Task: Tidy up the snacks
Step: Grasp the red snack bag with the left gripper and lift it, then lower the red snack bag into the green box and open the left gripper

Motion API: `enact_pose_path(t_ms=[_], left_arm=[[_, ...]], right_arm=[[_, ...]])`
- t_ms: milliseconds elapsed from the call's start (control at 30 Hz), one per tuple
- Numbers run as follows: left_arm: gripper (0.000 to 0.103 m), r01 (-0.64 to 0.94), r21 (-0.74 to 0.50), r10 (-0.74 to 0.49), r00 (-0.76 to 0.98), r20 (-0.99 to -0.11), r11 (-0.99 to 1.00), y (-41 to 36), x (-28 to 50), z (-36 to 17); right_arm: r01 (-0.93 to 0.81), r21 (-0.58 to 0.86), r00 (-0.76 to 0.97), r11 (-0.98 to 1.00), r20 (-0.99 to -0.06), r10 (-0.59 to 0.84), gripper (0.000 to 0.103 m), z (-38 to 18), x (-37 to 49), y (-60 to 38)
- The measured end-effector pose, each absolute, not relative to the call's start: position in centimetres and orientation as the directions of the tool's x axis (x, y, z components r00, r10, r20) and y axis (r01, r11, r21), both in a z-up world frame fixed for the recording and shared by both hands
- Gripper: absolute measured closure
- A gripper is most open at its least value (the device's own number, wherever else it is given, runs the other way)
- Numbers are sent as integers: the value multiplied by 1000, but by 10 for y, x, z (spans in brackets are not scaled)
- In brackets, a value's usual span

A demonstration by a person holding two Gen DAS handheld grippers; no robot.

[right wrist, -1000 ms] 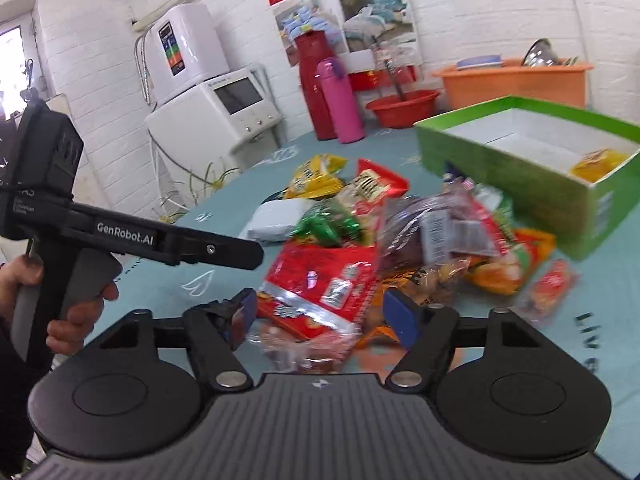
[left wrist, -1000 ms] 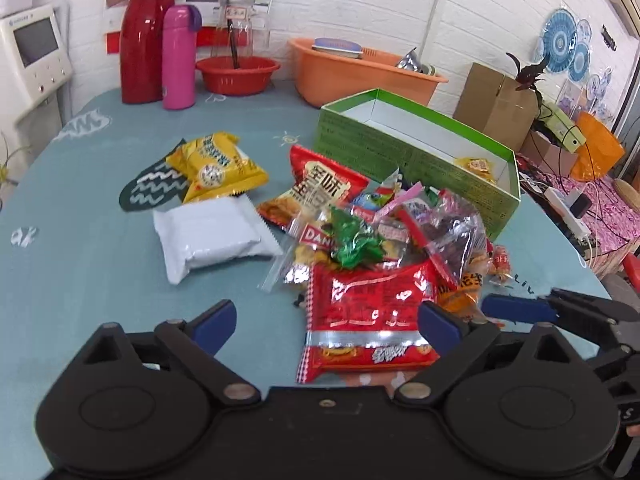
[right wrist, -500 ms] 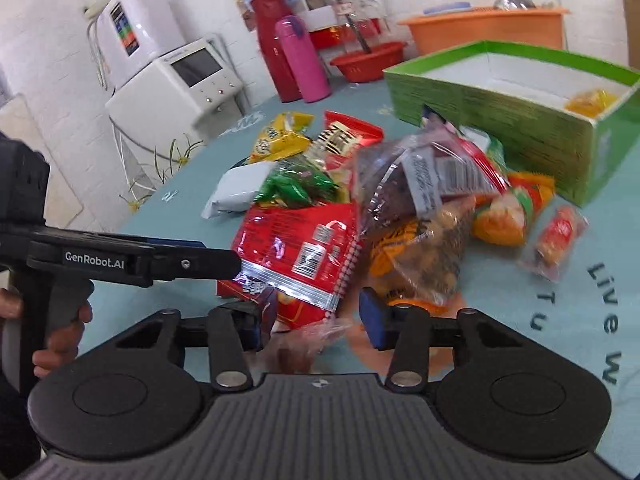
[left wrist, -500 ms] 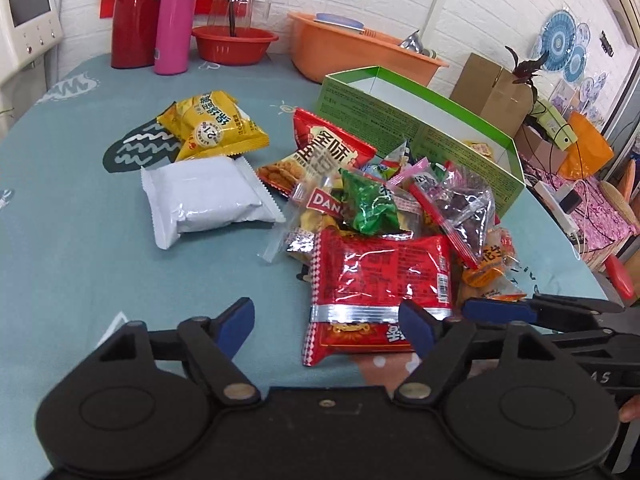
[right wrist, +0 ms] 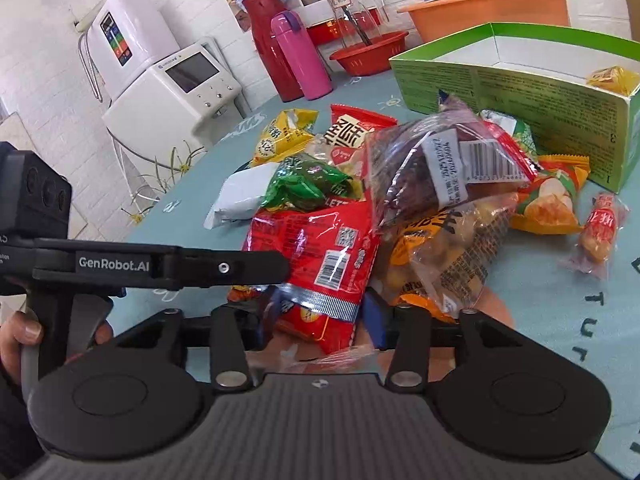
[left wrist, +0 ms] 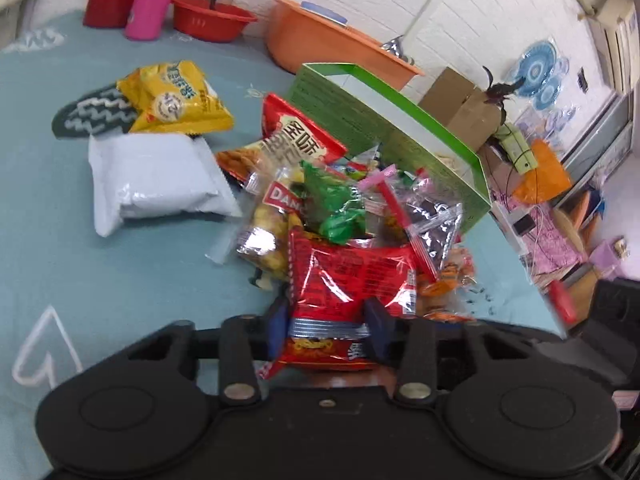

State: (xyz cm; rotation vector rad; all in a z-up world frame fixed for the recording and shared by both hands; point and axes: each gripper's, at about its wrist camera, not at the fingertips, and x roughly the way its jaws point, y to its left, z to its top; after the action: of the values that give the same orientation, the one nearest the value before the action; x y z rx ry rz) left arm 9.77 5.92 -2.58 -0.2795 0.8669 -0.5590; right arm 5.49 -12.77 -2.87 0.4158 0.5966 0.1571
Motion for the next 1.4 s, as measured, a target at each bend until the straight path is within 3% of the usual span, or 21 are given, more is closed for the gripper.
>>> enact_pose_path(t_ms=[300, 467, 833, 1400], left_arm=[[58, 409, -390, -564, 573, -594, 825, 51, 74, 5], [58, 464, -341, -575, 620, -534, 817, 39, 70, 41], [57, 575, -249, -616, 627, -476, 779, -43, 146, 78], [55, 629, -261, -642, 510, -572, 732, -131, 259, 33]], right_arm=[[-58, 368, 856, 928, -460, 236, 44, -5, 34, -120], [-87, 350, 895, 933, -384, 228, 44, 22, 25, -127], [9, 329, 962, 944, -260, 82, 44, 55, 50, -200], [167, 386, 948, 907, -317, -39, 44, 12, 95, -299]])
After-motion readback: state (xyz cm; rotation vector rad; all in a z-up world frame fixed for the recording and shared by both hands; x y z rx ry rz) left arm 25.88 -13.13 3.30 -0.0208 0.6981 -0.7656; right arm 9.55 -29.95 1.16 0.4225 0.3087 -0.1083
